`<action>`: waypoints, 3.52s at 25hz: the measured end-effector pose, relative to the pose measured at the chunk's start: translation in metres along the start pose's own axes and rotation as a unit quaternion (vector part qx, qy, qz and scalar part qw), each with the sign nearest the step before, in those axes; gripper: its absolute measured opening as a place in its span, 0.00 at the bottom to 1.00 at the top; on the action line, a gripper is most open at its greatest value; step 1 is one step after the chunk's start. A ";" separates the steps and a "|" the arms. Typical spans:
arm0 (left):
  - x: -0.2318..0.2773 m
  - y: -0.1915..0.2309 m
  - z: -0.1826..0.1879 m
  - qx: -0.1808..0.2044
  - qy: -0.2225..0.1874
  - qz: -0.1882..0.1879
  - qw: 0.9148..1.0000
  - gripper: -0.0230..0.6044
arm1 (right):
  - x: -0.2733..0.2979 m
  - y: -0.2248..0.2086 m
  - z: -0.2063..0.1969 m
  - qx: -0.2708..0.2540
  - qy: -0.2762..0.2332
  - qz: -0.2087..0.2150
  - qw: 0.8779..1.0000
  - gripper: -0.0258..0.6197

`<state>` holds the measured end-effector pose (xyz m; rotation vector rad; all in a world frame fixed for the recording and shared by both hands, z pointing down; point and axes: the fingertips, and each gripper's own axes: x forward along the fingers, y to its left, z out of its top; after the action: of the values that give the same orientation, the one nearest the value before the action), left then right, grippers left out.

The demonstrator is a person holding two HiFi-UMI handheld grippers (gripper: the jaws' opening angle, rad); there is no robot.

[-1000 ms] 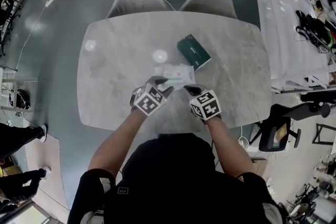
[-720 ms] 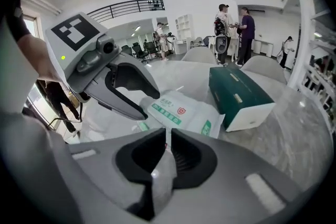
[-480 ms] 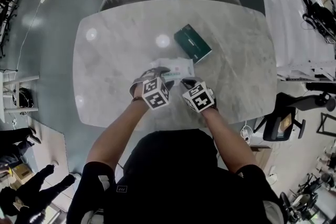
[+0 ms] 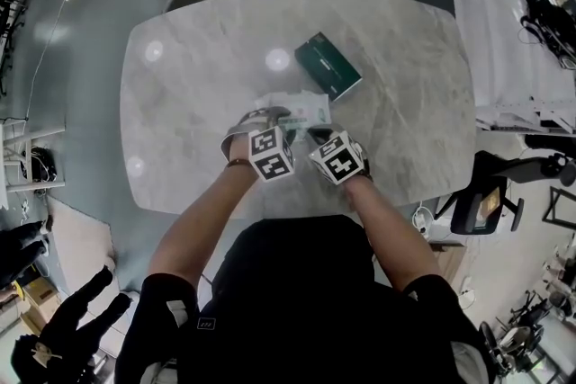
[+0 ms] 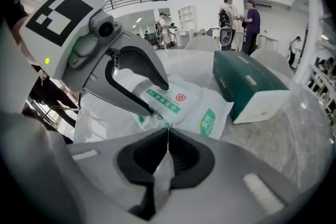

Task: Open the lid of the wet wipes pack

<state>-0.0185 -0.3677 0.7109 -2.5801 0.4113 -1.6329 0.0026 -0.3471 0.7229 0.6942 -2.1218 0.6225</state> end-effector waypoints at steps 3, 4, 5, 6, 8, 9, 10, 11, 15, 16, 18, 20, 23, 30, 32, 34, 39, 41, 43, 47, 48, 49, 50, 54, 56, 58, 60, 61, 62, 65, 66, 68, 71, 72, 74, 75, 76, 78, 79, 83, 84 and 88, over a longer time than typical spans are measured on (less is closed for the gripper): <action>0.003 -0.001 0.001 0.012 0.012 0.009 1.000 0.35 | 0.000 0.001 -0.001 -0.005 0.000 -0.007 1.000 0.05; 0.004 -0.001 0.001 0.013 0.016 0.007 1.000 0.35 | 0.000 0.000 -0.001 -0.009 0.000 -0.011 1.000 0.05; 0.004 -0.001 0.001 0.013 0.019 0.002 1.000 0.35 | 0.000 0.000 0.000 -0.011 0.000 -0.014 1.000 0.05; 0.004 0.000 0.001 0.013 0.021 -0.001 1.000 0.35 | 0.000 0.000 0.000 -0.012 0.000 -0.016 1.000 0.05; 0.001 0.003 0.002 0.018 0.019 -0.001 1.000 0.33 | 0.000 0.001 0.000 -0.012 0.001 -0.018 1.000 0.05; 0.000 0.003 0.002 0.021 0.016 0.003 1.000 0.33 | 0.000 0.001 0.000 -0.011 0.001 -0.018 1.000 0.05; 0.000 0.003 0.002 0.025 0.014 0.007 1.000 0.33 | 0.001 0.002 0.000 -0.009 -0.001 -0.016 1.000 0.05; 0.000 0.003 0.002 0.028 0.011 0.010 0.999 0.32 | 0.002 0.002 0.000 -0.009 -0.002 -0.015 1.000 0.05; -0.006 0.003 0.008 0.045 -0.003 0.006 0.999 0.24 | 0.003 -0.001 -0.001 -0.001 -0.007 -0.016 1.000 0.05; -0.008 0.003 0.010 0.046 -0.006 0.000 0.999 0.24 | 0.003 -0.001 -0.001 0.001 -0.009 -0.016 1.000 0.05; -0.011 0.001 0.013 0.051 -0.008 -0.011 0.999 0.24 | 0.002 -0.001 -0.002 0.007 -0.013 -0.015 1.000 0.05; -0.012 0.000 0.015 0.062 -0.006 -0.017 0.998 0.24 | 0.002 0.000 -0.003 0.014 -0.014 -0.011 1.000 0.05; -0.014 -0.002 0.015 0.065 -0.008 -0.023 0.998 0.24 | 0.001 -0.001 -0.003 0.025 -0.016 -0.001 1.000 0.05; -0.012 0.002 0.014 0.030 -0.009 -0.030 0.999 0.25 | 0.001 -0.002 -0.001 0.025 -0.021 0.002 0.999 0.05; -0.005 0.001 0.013 0.027 0.003 -0.034 0.999 0.26 | 0.002 -0.003 -0.002 0.022 -0.019 0.002 1.000 0.05; 0.001 0.001 0.013 0.026 0.013 -0.034 0.999 0.27 | 0.003 -0.003 -0.003 0.022 -0.016 0.006 1.000 0.05; -0.005 0.003 0.014 -0.004 0.000 -0.034 0.999 0.27 | 0.003 -0.002 -0.002 0.026 -0.015 0.016 0.999 0.05; -0.013 0.010 0.019 -0.028 -0.016 -0.031 0.999 0.26 | 0.002 -0.002 -0.002 0.028 -0.017 0.018 0.999 0.05; -0.019 0.019 0.024 -0.045 -0.029 -0.028 0.998 0.25 | 0.003 -0.004 -0.002 0.030 -0.019 0.018 0.999 0.05; -0.031 0.041 0.029 -0.048 -0.045 -0.001 0.998 0.19 | 0.005 -0.006 -0.004 0.031 -0.022 0.021 0.999 0.05; -0.034 0.049 0.028 -0.051 -0.046 0.010 0.998 0.15 | 0.004 -0.005 -0.005 0.033 -0.021 0.022 0.999 0.05; -0.037 0.058 0.027 -0.058 -0.048 0.021 0.997 0.14 | 0.003 -0.005 -0.005 0.035 -0.021 0.023 0.999 0.05; -0.039 0.066 0.024 -0.068 -0.049 0.028 0.996 0.14 | 0.003 -0.005 -0.005 0.036 -0.022 0.024 0.999 0.05; -0.033 0.091 0.013 -0.113 -0.048 0.036 0.992 0.13 | 0.002 -0.006 -0.005 0.041 -0.029 0.022 0.998 0.05; -0.024 0.100 0.007 -0.127 -0.045 0.036 0.990 0.13 | 0.002 -0.008 -0.005 0.042 -0.035 0.022 0.998 0.05; -0.014 0.107 0.004 -0.136 -0.038 0.036 0.989 0.14 | 0.003 -0.008 -0.005 0.046 -0.038 0.026 0.998 0.05; -0.006 0.111 0.001 -0.148 -0.033 0.035 0.988 0.15 | 0.003 -0.009 -0.005 0.052 -0.038 0.031 0.997 0.05; -0.004 0.113 0.000 -0.160 -0.034 0.033 0.986 0.15 | 0.003 -0.009 -0.005 0.056 -0.037 0.033 0.997 0.05; -0.004 0.114 -0.001 -0.177 -0.040 0.033 0.983 0.16 | 0.003 -0.009 -0.005 0.060 -0.036 0.034 0.997 0.05; -0.019 0.119 0.000 -0.221 -0.071 0.044 0.972 0.17 | 0.002 -0.005 -0.004 0.065 -0.032 0.027 0.997 0.05; -0.027 0.119 0.000 -0.227 -0.080 0.054 0.969 0.16 | 0.000 -0.005 -0.003 0.063 -0.034 0.021 0.997 0.05; -0.046 0.118 -0.002 -0.233 -0.096 0.075 0.965 0.16 | -0.007 -0.004 0.003 0.060 -0.052 0.007 0.997 0.05; -0.083 0.110 -0.005 -0.249 -0.138 0.099 0.953 0.16 | -0.025 0.003 0.016 0.065 -0.092 -0.012 0.994 0.05; -0.097 0.105 -0.006 -0.258 -0.154 0.105 0.948 0.16 | -0.032 0.008 0.019 0.066 -0.100 -0.018 0.993 0.05; -0.124 0.090 -0.010 -0.276 -0.185 0.110 0.937 0.15 | -0.049 0.025 0.022 0.066 -0.113 -0.026 0.991 0.05; -0.138 0.081 -0.012 -0.287 -0.201 0.110 0.930 0.14 | -0.058 0.035 0.023 0.067 -0.119 -0.029 0.990 0.05; -0.151 0.071 -0.015 -0.299 -0.216 0.108 0.923 0.14 | -0.068 0.045 0.024 0.070 -0.126 -0.033 0.989 0.05; -0.174 0.052 -0.019 -0.322 -0.247 0.101 0.908 0.13 | -0.089 0.065 0.025 0.079 -0.145 -0.043 0.985 0.05; -0.185 0.044 -0.020 -0.330 -0.260 0.099 0.902 0.12 | -0.099 0.072 0.026 0.086 -0.156 -0.048 0.983 0.05; -0.215 0.019 -0.026 -0.342 -0.296 0.102 0.886 0.11 | -0.138 0.092 0.023 0.104 -0.198 -0.067 0.972 0.05; -0.221 0.013 -0.028 -0.346 -0.303 0.103 0.882 0.11 | -0.148 0.095 0.023 0.103 -0.207 -0.071 0.970 0.05; -0.241 -0.007 -0.031 -0.355 -0.326 0.104 0.870 0.11 | -0.184 0.103 0.027 0.096 -0.239 -0.086 0.962 0.05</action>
<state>-0.1418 -0.2964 0.5134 -3.1787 1.3517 -0.4851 0.0181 -0.2405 0.5392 1.2257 -2.4197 0.6141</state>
